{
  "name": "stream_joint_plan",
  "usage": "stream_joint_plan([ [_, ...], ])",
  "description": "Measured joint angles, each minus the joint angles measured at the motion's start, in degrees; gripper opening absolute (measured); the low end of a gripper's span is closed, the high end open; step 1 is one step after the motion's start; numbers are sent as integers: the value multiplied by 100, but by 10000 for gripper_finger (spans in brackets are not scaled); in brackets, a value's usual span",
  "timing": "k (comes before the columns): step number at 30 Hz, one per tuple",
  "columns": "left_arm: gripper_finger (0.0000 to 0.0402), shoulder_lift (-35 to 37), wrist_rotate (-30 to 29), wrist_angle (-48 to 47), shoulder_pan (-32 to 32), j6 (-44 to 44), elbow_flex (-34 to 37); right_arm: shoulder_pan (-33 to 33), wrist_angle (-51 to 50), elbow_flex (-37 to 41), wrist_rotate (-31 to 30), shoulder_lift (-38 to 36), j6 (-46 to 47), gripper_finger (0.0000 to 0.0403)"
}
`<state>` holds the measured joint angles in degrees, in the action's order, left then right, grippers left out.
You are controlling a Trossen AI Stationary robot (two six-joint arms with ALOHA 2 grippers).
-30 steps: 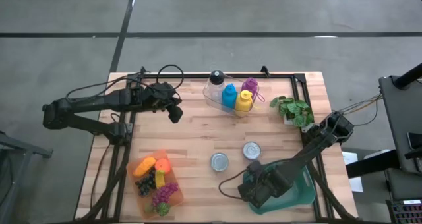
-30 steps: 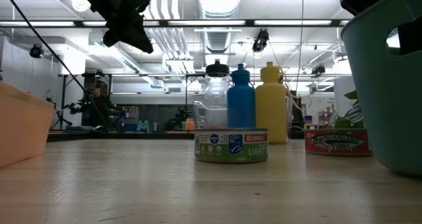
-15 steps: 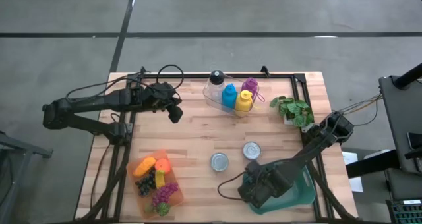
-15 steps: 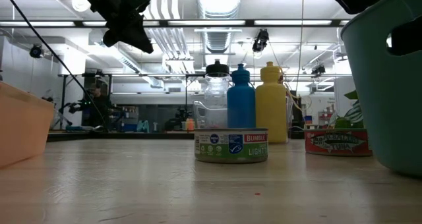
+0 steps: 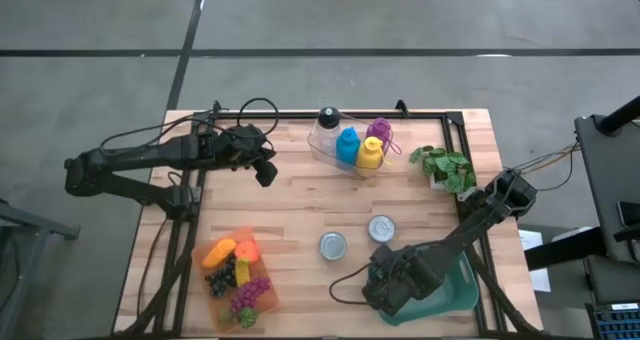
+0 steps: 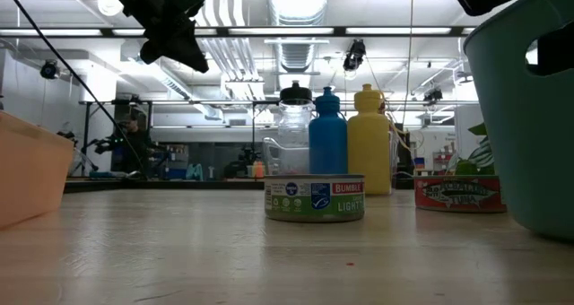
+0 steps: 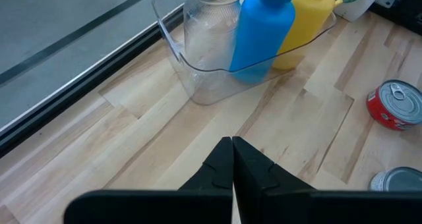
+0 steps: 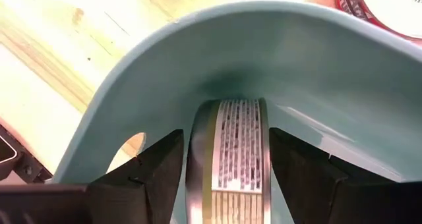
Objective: Pick & Place Food Item
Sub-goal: Put the top green tuna can into the green bin, then put the green tuna can into the green bin
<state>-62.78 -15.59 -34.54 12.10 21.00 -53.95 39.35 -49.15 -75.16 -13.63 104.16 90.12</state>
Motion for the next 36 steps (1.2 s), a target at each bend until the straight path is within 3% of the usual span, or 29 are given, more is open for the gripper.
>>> stream_joint_plan([
  [12, 1, 0, -1, 0, 2, 2, 0, 2, -166, 19, 11, 0, -16, 222],
  [22, 1, 2, 0, 1, 2, 2, 0, 15, -255, 24, 48, -91, 25, 322],
  [31, 1, 1, -1, 0, 7, 2, 0, 13, -315, -122, -11, -1062, -61, 357],
  [36, 1, 0, 0, 0, 7, 2, 0, 13, -298, -111, -529, -1687, -651, 358],
])
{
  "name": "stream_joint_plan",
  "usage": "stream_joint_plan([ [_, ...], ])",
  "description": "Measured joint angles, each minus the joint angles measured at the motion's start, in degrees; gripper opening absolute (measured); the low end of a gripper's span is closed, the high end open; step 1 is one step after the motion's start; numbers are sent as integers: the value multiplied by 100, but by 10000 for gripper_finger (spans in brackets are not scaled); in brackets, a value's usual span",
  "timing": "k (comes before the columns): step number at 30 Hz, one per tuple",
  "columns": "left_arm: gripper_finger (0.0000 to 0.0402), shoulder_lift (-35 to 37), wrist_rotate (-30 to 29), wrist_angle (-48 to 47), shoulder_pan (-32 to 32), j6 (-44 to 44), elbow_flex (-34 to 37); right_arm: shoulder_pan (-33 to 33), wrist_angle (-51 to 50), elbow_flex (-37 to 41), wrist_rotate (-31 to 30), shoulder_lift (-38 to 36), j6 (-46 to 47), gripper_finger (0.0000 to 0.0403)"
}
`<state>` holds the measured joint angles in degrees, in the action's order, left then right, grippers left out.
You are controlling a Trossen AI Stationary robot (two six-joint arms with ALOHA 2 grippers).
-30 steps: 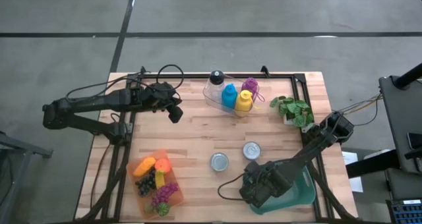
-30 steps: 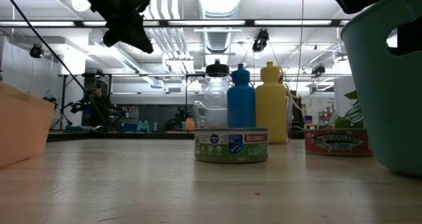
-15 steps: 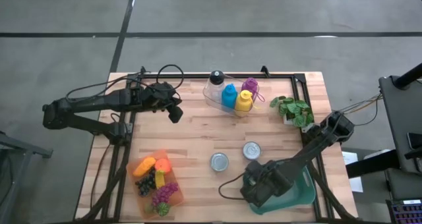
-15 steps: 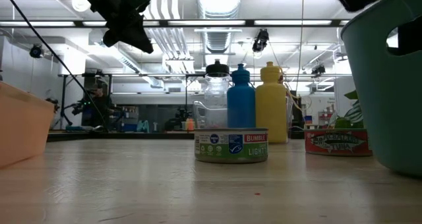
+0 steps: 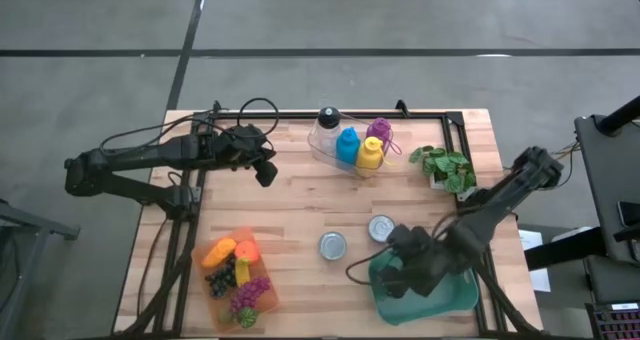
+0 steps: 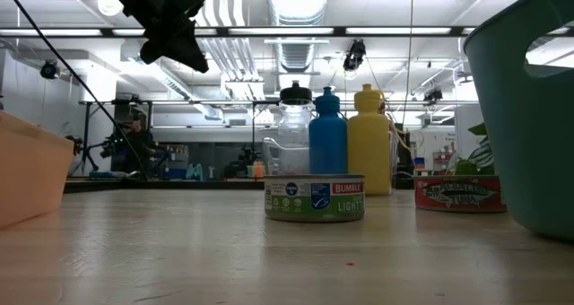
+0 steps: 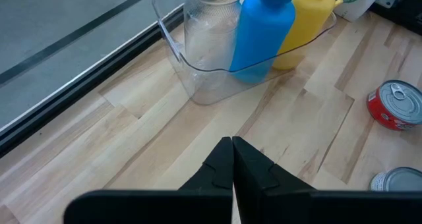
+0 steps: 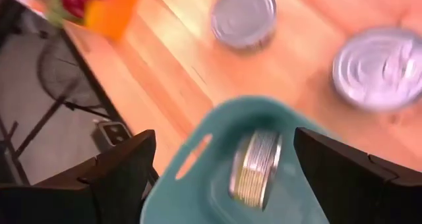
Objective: Pick & Place Food Item
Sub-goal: Put the green tuna can into the green bin
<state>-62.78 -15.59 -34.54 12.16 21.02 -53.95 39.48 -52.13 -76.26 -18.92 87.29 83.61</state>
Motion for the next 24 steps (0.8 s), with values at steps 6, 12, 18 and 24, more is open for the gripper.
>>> stream_joint_plan([
  [6, 1, 1, 0, 0, -2, 0, 0, -7, 157, -31, -536, -535, -927, 359],
  [12, 1, -1, 0, 0, -2, 0, 0, -20, 424, -31, -1005, -731, -1756, 359],
  [18, 1, 2, 0, 0, -2, 0, 0, -39, 906, -29, -1099, -652, -1891, 359],
  [24, 1, 2, 0, 0, -2, 0, 0, -181, 1330, -27, -1531, -501, -1878, 359],
])
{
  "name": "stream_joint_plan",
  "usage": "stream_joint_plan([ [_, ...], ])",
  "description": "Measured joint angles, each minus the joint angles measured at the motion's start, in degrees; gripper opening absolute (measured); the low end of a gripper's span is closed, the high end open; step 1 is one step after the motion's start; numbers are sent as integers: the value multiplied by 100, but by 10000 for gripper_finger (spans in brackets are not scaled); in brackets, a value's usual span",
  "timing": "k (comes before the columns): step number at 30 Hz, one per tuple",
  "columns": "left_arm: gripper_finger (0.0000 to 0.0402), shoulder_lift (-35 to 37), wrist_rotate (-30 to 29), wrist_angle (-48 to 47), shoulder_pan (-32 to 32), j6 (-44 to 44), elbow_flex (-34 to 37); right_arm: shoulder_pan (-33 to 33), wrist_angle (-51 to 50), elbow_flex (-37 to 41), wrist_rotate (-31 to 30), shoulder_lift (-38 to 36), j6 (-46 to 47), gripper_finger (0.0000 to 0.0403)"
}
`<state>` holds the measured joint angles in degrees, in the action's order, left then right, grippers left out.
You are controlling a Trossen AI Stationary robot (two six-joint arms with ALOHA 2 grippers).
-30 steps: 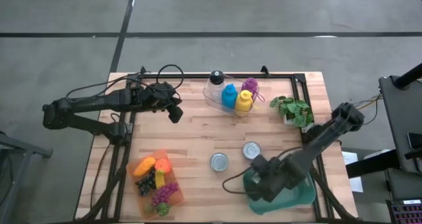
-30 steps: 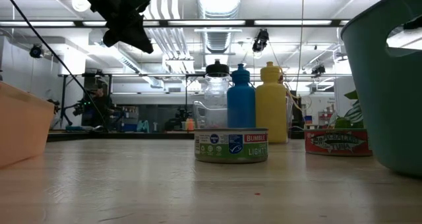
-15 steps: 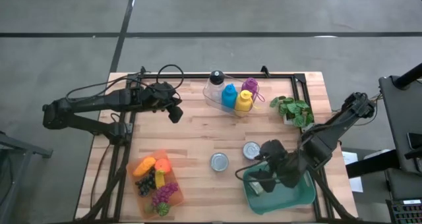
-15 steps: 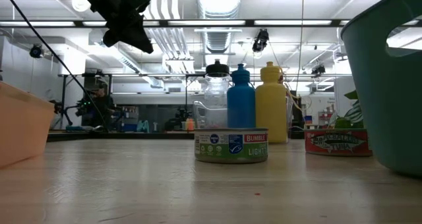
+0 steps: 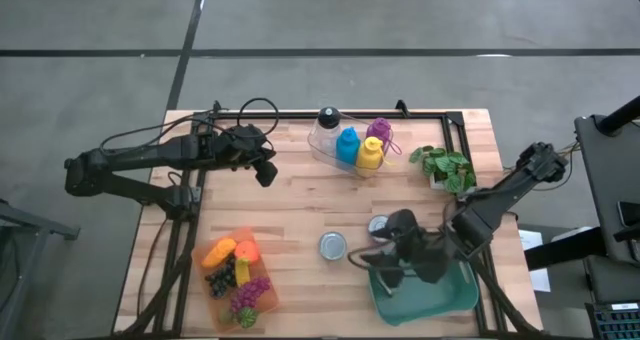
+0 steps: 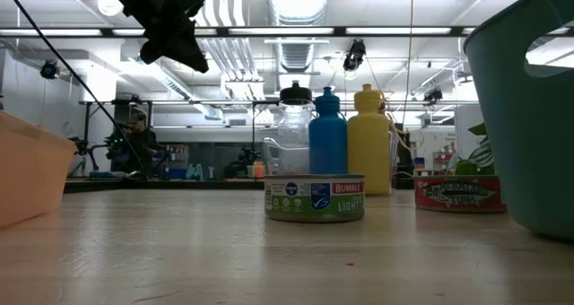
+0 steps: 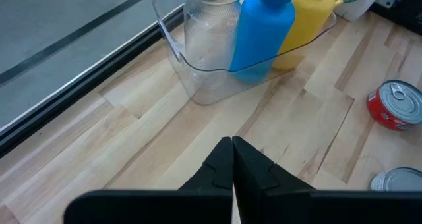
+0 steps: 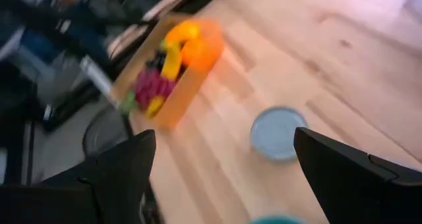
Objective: Pick & Place Food Item
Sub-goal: Put the green tuna can into the green bin
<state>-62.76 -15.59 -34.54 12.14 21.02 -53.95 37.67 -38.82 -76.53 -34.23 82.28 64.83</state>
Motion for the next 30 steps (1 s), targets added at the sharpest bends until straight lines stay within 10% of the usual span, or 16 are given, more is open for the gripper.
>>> stream_joint_plan([
  [14, 1, -2, -1, 0, -4, 0, 0, -572, 111, 4, -940, 252, 1329, 358],
  [30, 1, -2, 0, 0, -2, 0, 0, -1683, -775, 4, 872, 103, 862, 358],
])
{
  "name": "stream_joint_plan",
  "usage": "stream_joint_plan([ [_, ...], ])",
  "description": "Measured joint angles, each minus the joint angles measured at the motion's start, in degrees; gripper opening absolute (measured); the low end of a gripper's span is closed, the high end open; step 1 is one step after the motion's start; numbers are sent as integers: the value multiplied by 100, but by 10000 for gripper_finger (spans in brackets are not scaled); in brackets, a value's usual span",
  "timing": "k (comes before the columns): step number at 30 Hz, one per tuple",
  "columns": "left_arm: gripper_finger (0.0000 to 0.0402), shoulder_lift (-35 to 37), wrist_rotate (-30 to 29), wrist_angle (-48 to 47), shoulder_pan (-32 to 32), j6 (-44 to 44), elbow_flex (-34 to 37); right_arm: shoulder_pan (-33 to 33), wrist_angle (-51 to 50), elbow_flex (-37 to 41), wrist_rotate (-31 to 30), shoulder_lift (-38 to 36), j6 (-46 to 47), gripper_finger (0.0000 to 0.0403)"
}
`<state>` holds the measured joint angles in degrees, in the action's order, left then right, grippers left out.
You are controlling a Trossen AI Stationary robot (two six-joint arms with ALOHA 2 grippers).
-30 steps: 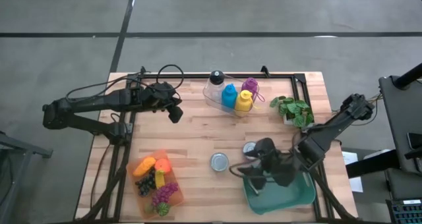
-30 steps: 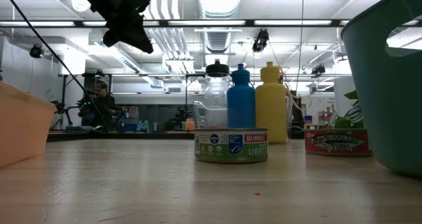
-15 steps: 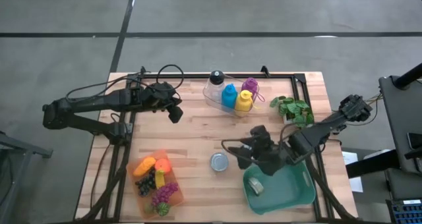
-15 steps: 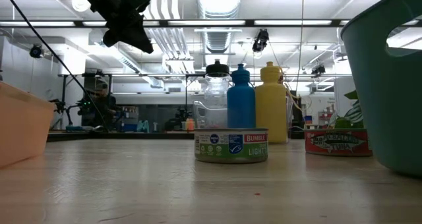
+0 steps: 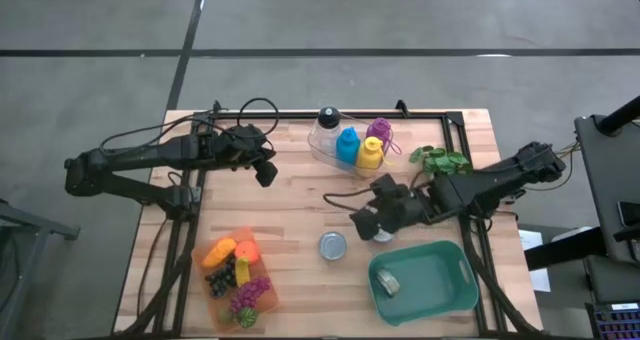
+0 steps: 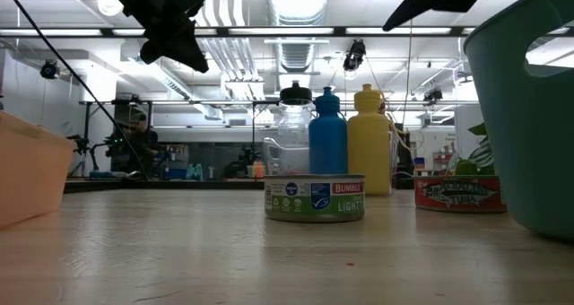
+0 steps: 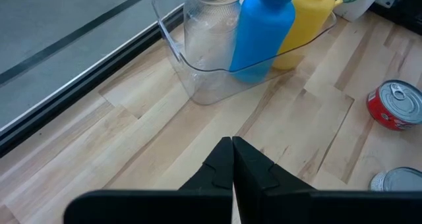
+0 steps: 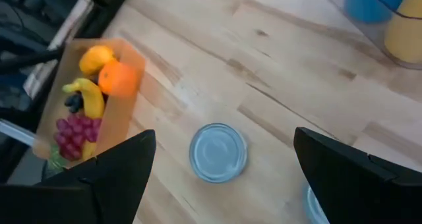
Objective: Pick & Place Food Item
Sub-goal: Put the green tuna can into the green bin
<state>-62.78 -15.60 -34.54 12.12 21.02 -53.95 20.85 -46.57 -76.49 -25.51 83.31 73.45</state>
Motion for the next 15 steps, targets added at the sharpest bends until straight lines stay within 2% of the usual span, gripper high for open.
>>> stream_joint_plan([
  [5, 1, 1, -1, 0, 0, 0, 0, -320, 3, 0, 454, 17, -293, 358],
  [13, 1, 0, 0, 1, 0, 62, 0, -377, 3, 41, 504, 22, -171, 358],
  [15, 1, 1, 28, 2, 0, 428, 0, -377, 5, 57, 504, 22, -23, 358],
])
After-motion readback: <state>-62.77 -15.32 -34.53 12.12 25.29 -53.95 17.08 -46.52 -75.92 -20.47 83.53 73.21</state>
